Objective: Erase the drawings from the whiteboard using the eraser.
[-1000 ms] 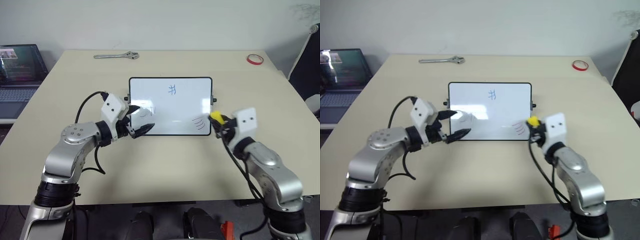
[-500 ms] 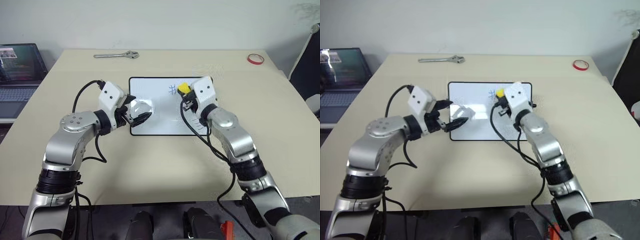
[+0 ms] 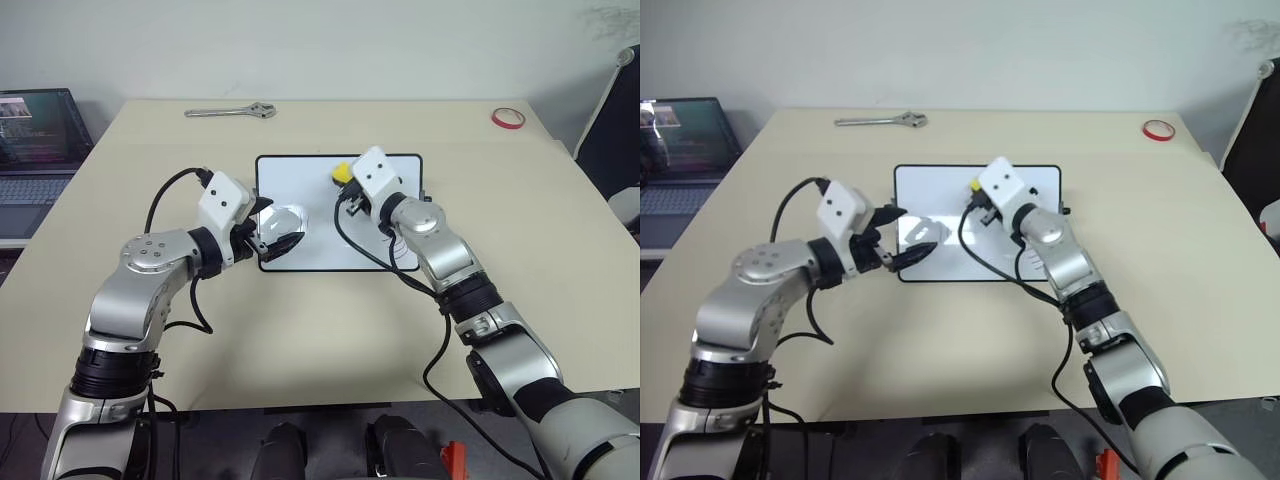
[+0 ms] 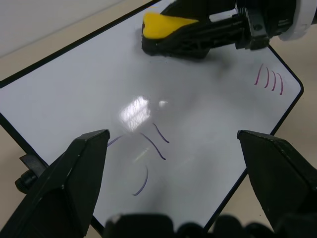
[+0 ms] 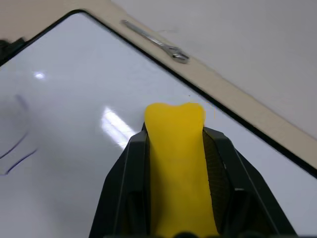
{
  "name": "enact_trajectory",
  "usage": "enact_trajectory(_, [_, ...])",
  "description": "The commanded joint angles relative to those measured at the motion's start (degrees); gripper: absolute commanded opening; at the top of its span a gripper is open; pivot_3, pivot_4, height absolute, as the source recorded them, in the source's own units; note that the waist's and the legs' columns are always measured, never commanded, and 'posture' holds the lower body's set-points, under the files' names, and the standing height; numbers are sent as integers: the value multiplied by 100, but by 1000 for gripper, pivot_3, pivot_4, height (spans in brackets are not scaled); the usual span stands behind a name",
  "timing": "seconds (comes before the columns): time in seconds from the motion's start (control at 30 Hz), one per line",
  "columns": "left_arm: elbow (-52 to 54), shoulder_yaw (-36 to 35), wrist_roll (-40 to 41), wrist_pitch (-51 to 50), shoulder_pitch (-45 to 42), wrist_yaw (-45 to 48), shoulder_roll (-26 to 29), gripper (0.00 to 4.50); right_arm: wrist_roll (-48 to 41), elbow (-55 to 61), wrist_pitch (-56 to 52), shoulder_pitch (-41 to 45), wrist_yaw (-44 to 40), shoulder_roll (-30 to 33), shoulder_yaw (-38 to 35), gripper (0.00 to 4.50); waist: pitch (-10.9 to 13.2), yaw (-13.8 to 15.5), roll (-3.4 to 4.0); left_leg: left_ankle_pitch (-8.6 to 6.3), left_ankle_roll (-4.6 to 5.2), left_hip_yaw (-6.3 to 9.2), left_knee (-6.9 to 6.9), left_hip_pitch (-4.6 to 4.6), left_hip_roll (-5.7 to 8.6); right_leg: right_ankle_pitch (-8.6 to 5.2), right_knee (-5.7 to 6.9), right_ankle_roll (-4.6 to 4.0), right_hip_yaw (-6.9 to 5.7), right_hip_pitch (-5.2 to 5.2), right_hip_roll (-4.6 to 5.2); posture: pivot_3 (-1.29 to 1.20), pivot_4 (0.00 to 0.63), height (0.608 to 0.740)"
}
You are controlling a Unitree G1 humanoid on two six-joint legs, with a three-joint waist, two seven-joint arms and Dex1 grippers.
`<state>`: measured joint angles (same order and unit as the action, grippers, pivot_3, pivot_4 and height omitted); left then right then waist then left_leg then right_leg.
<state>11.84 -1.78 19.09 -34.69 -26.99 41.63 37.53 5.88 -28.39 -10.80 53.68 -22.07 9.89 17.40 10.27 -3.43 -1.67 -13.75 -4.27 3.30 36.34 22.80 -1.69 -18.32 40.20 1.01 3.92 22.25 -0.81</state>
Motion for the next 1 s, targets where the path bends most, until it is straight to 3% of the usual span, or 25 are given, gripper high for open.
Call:
enact_trajectory(0.03, [235,-166,7,97,21,-47,66,4500,425,-357,180,82,305,130,21,1110,0,3,0,0,0,1,5,0,0,0,5,0,0,0,0,0,150,740])
enact_trajectory(0.17, [216,-163,5,139,38,-33,62,4500,577,-839,630,410,1161,71,-295,1109,0,16,0,0,0,7,36,0,1,0,39,0,0,1,0,0,150,740])
enact_trajectory(0.47, [179,-112,-16,266,71,39,49,4500,545,-596,501,96,-160,-59,117,1108,0,1,0,0,0,10,58,-3,3,0,62,0,0,-2,-5,0,150,740])
enact_trajectory(0.6, [161,-95,-19,302,59,47,43,4500,657,-548,489,104,64,-93,23,1108,0,-9,0,0,0,8,58,-7,3,0,67,0,1,-2,-5,0,150,740])
enact_trajectory(0.73, [213,-66,-17,304,93,44,26,4500,726,-884,843,430,1120,-159,-399,1108,1,0,0,0,0,11,60,-6,2,0,69,0,1,-1,-4,0,150,740])
enact_trajectory(1.0, [281,-49,-10,280,131,-3,-12,4500,640,-903,657,283,492,-399,-201,1108,1,-15,1,0,0,7,55,-1,2,-1,61,0,4,2,-4,0,150,740])
